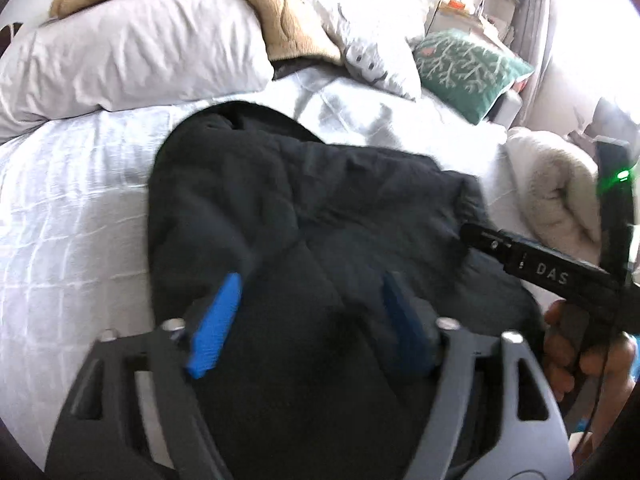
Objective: Fold large clothes
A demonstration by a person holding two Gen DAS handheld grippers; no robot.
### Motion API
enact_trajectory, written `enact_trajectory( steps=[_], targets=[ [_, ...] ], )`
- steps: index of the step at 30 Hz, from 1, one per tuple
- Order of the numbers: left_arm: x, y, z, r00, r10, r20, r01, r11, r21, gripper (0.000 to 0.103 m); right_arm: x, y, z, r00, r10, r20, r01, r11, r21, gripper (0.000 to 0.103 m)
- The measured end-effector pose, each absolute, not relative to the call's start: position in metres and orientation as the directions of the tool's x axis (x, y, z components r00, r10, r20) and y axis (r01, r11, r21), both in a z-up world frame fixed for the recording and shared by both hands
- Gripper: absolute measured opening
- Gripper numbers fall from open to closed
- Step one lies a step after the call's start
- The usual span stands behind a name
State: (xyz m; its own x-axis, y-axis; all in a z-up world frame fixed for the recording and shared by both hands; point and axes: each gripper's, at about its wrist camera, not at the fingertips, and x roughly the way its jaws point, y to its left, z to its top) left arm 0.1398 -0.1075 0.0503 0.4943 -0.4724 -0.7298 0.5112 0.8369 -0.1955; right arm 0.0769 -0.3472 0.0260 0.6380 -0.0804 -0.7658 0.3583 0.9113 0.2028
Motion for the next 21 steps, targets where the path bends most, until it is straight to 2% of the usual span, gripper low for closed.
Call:
enact_trajectory(
  steps=[3, 7, 10, 12, 15, 18, 20, 21],
  targets=[
    [0.125, -0.085, 0.059, 0.450, -0.489, -0.747, 0.492, 0.834, -0.250, 0.084, 0.057, -0.353, 0.036, 0.611, -0.013, -0.792, 0.332, 0.912, 0.241, 0.073],
    [0.115, -0.051, 0.054, 0.416, -0.492, -0.765, 0.435, 0.846, -0.308, 0.087, 0.029, -0.365, 0.040, 0.575, 0.045, -0.817, 0.323, 0.905, 0.278, 0.082],
    [0.120, -0.024, 0.032, 0.376, -0.528, -0.762, 0.355, 0.841, -0.407, 0.087, 0.018, -0.376, 0.023, 0.513, 0.116, -0.851, 0.324, 0.892, 0.316, 0.082],
    [0.126, -0.021, 0.011, 0.300, -0.552, -0.778, 0.315, 0.827, -0.465, 0.088, 0.014, -0.386, 0.007, 0.494, 0.203, -0.846, 0.331, 0.855, 0.399, 0.082],
    [0.135, -0.013, -0.009, 0.254, -0.670, -0.698, 0.247, 0.742, -0.623, 0.089, 0.013, -0.402, -0.019, 0.485, 0.341, -0.805, 0.372, 0.753, 0.543, 0.083],
    [0.146, -0.009, -0.026, 0.250, -0.731, -0.635, 0.168, 0.678, -0.715, 0.089, 0.018, -0.412, -0.042, 0.468, 0.470, -0.748, 0.380, 0.657, 0.651, 0.081],
    [0.149, -0.007, -0.034, 0.256, -0.755, -0.603, 0.130, 0.645, -0.753, 0.086, 0.024, -0.412, -0.047, 0.459, 0.506, -0.731, 0.362, 0.644, 0.674, 0.072],
    [0.147, -0.007, -0.033, 0.264, -0.754, -0.601, 0.123, 0.645, -0.755, 0.079, 0.025, -0.410, -0.046, 0.457, 0.506, -0.732, 0.354, 0.651, 0.671, 0.070]
  ],
)
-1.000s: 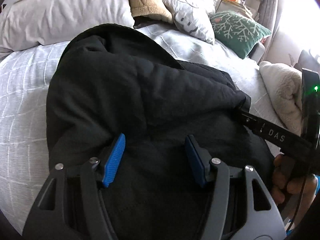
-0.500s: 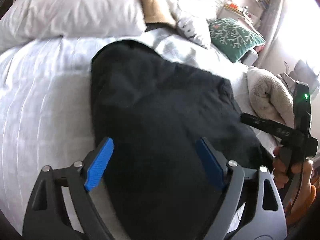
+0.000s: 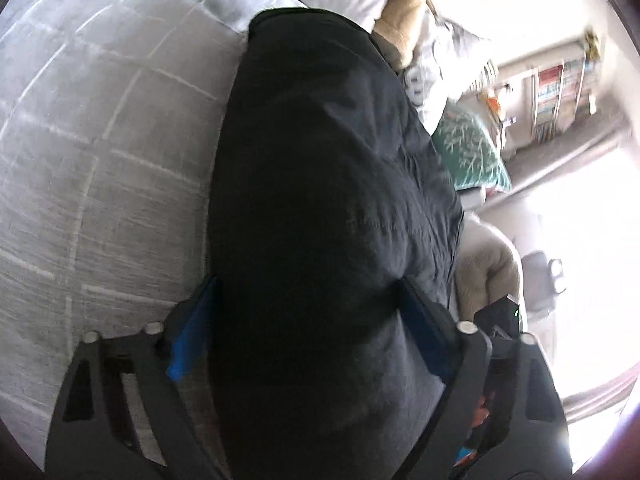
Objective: Fold large clothes
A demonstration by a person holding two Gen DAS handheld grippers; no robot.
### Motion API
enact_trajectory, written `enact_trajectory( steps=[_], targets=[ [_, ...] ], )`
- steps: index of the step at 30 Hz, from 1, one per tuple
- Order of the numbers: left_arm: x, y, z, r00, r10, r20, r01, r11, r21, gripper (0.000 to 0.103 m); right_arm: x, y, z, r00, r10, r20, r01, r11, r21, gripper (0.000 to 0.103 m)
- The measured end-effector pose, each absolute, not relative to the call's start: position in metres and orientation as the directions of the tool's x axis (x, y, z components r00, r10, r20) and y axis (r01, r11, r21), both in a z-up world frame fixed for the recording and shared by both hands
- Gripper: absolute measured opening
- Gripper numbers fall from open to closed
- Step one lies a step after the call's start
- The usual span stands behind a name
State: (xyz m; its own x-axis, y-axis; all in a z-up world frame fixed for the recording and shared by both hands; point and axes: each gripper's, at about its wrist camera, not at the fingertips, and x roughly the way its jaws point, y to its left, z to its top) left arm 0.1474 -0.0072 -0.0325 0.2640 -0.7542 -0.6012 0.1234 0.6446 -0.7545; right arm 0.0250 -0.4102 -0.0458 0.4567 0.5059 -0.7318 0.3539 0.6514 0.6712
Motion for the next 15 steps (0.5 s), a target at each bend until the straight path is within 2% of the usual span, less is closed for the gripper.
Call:
enact_trajectory(
  steps=[1, 4, 11, 13, 15],
  targets=[
    [0.145, -0.009, -0.026, 0.275, -0.749, -0.603, 0.138, 0.651, -0.746, 0.071, 0.026, -0.407, -0.043, 0.457, 0.496, -0.738, 0.344, 0.667, 0.661, 0.067],
    [0.139, -0.009, -0.001, 0.293, -0.740, -0.605, 0.194, 0.666, -0.720, 0.061, 0.025, -0.391, -0.024, 0.461, 0.454, -0.762, 0.289, 0.736, 0.613, 0.061],
    [0.131, 0.039, 0.050, 0.426, -0.661, -0.618, 0.233, 0.740, -0.631, 0.062, 0.040, -0.338, 0.011, 0.502, 0.523, -0.689, 0.145, 0.734, 0.663, 0.054],
    [0.133, 0.052, 0.045, 0.445, -0.601, -0.664, 0.215, 0.792, -0.572, 0.068, 0.046, -0.315, 0.012, 0.468, 0.522, -0.713, 0.123, 0.761, 0.637, 0.056],
    [0.133, 0.055, 0.031, 0.444, -0.504, -0.741, 0.209, 0.862, -0.461, 0.068, 0.052, -0.293, 0.007, 0.416, 0.456, -0.787, 0.114, 0.832, 0.543, 0.061]
  ],
)
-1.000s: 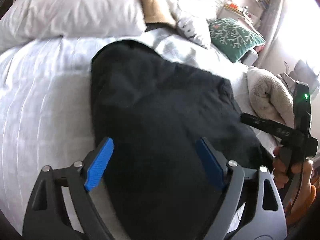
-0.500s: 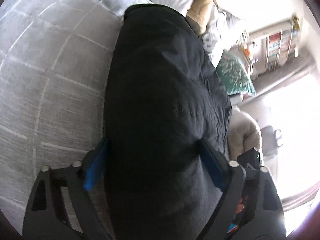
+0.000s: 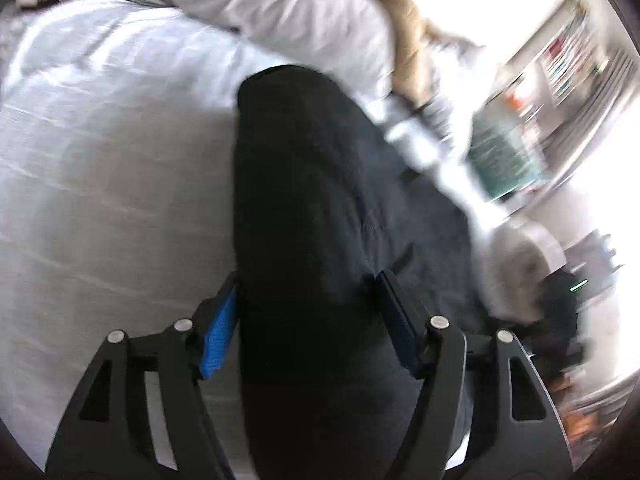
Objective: Fold large clothes
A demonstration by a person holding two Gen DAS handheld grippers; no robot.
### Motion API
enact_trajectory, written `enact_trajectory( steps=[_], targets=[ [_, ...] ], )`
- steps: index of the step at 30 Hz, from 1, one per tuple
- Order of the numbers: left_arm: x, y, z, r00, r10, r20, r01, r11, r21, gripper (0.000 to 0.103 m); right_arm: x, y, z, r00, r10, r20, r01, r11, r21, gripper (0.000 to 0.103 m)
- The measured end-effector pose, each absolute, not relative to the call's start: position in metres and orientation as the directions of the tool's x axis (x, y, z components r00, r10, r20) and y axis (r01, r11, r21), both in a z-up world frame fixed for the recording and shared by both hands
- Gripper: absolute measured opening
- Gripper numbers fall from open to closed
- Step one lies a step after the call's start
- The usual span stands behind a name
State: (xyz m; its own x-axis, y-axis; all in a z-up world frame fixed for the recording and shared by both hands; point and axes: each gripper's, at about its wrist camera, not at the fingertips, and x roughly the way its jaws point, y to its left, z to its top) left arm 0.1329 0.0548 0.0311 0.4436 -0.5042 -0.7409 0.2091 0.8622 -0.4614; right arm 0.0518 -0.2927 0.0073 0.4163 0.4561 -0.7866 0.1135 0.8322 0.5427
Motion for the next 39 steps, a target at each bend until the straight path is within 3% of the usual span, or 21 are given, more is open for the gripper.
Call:
enact_trajectory(
  steps=[5, 8, 11, 14, 19, 21, 24, 27, 29, 31, 35, 39],
  targets=[
    [0.106, 0.051, 0.051, 0.555, -0.419, -0.719, 0.312, 0.906, -0.287, 0.069, 0.048, -0.265, 0.039, 0.440, 0.281, -0.853, 0.053, 0.940, 0.337, 0.065],
    [0.089, 0.044, 0.067, 0.589, -0.482, -0.649, 0.392, 0.872, -0.292, 0.069, 0.028, -0.255, 0.076, 0.575, 0.200, -0.794, -0.015, 0.972, 0.233, 0.065],
    [0.085, 0.033, 0.072, 0.574, -0.542, -0.614, 0.466, 0.833, -0.299, 0.069, 0.019, -0.240, 0.088, 0.614, 0.253, -0.748, -0.083, 0.963, 0.258, 0.059],
    [0.082, 0.013, 0.058, 0.501, -0.596, -0.628, 0.541, 0.782, -0.310, 0.069, 0.024, -0.214, 0.075, 0.562, 0.319, -0.763, -0.161, 0.947, 0.277, 0.052],
    [0.067, -0.017, 0.026, 0.527, -0.524, -0.669, 0.614, 0.779, -0.127, 0.069, 0.037, -0.201, 0.024, 0.486, 0.141, -0.862, -0.133, 0.987, 0.087, 0.039],
    [0.064, -0.020, 0.023, 0.548, -0.503, -0.668, 0.610, 0.787, -0.093, 0.069, 0.040, -0.197, 0.013, 0.472, 0.121, -0.873, -0.120, 0.990, 0.073, 0.039],
    [0.065, -0.013, 0.033, 0.550, -0.504, -0.666, 0.563, 0.813, -0.150, 0.070, 0.026, -0.202, 0.019, 0.499, 0.100, -0.861, -0.102, 0.993, 0.057, 0.040],
    [0.060, -0.004, 0.051, 0.555, -0.474, -0.684, 0.487, 0.851, -0.195, 0.071, 0.011, -0.198, 0.040, 0.523, 0.085, -0.848, -0.098, 0.994, 0.039, 0.048],
    [0.052, 0.001, 0.065, 0.571, -0.427, -0.701, 0.439, 0.880, -0.179, 0.074, 0.000, -0.197, 0.054, 0.545, 0.069, -0.836, -0.089, 0.996, 0.024, 0.064],
    [0.041, 0.006, 0.078, 0.600, -0.399, -0.694, 0.408, 0.898, -0.163, 0.079, -0.011, -0.198, 0.065, 0.563, 0.051, -0.825, -0.071, 0.997, 0.013, 0.070],
    [0.019, 0.018, 0.093, 0.626, -0.342, -0.701, 0.310, 0.934, -0.179, 0.087, -0.034, -0.197, 0.074, 0.578, 0.002, -0.816, -0.040, 0.999, -0.026, 0.073],
    [0.003, 0.022, 0.091, 0.635, -0.250, -0.731, 0.240, 0.963, -0.120, 0.093, -0.058, -0.195, 0.080, 0.592, -0.028, -0.805, 0.001, 0.999, -0.034, 0.077]
  ],
)
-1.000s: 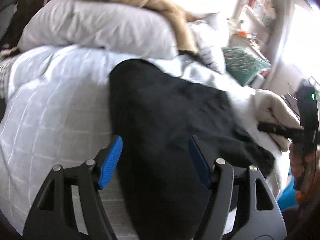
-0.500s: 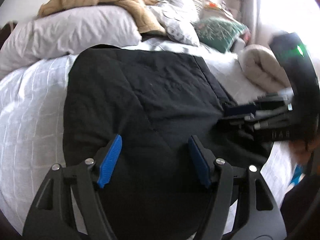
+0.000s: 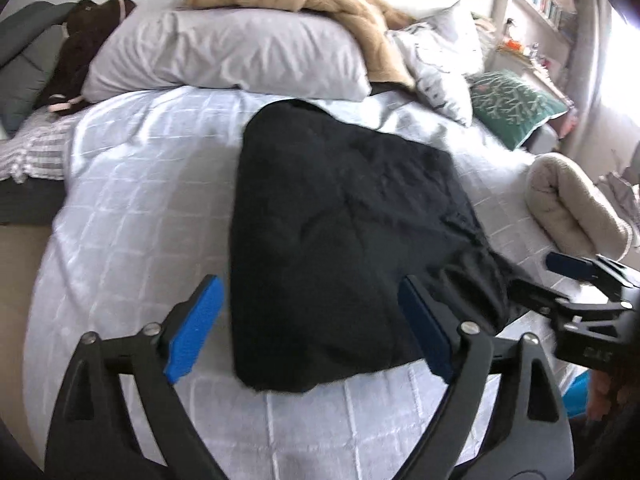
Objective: Fold large clothes
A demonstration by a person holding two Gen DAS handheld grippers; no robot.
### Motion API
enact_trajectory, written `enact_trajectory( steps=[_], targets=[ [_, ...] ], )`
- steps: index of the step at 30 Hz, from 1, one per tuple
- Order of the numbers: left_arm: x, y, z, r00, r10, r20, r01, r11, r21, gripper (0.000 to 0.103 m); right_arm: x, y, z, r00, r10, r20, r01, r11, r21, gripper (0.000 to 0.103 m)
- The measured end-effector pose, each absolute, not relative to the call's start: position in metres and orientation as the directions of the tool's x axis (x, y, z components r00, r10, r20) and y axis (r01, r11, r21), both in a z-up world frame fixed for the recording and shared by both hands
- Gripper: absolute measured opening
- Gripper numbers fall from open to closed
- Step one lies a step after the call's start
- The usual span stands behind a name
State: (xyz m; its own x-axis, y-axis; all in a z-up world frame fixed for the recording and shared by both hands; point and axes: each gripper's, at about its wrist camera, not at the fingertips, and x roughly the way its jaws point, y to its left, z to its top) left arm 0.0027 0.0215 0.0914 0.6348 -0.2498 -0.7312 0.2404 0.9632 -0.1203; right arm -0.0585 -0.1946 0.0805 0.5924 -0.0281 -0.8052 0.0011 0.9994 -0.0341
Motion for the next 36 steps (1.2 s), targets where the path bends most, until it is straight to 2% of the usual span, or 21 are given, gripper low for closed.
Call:
enact_trajectory(
  steps=[6, 13, 20, 29, 36],
  targets=[
    [-0.010, 0.019, 0.084, 0.613, -0.166, -0.772, 0.203, 0.978, -0.049, 0.098, -0.090, -0.191, 0.078, 0.595, -0.076, -0.800, 0.059, 0.997, -0.051, 0.083],
    [-0.026, 0.015, 0.071, 0.569, -0.128, -0.812, 0.194, 0.981, -0.019, 0.099, -0.097, -0.184, 0.073, 0.583, -0.152, -0.798, 0.133, 0.987, -0.090, 0.084],
    [-0.031, 0.011, 0.065, 0.574, -0.104, -0.812, 0.190, 0.982, 0.009, 0.099, -0.092, -0.187, 0.059, 0.534, -0.219, -0.817, 0.185, 0.973, -0.140, 0.086],
    [-0.024, 0.003, 0.057, 0.540, -0.115, -0.834, 0.206, 0.978, -0.001, 0.099, -0.087, -0.178, 0.041, 0.477, -0.214, -0.852, 0.142, 0.976, -0.165, 0.086],
    [-0.024, -0.001, 0.054, 0.535, -0.109, -0.838, 0.214, 0.977, 0.009, 0.099, -0.089, -0.180, 0.045, 0.488, -0.185, -0.853, 0.141, 0.981, -0.133, 0.086]
  ],
)
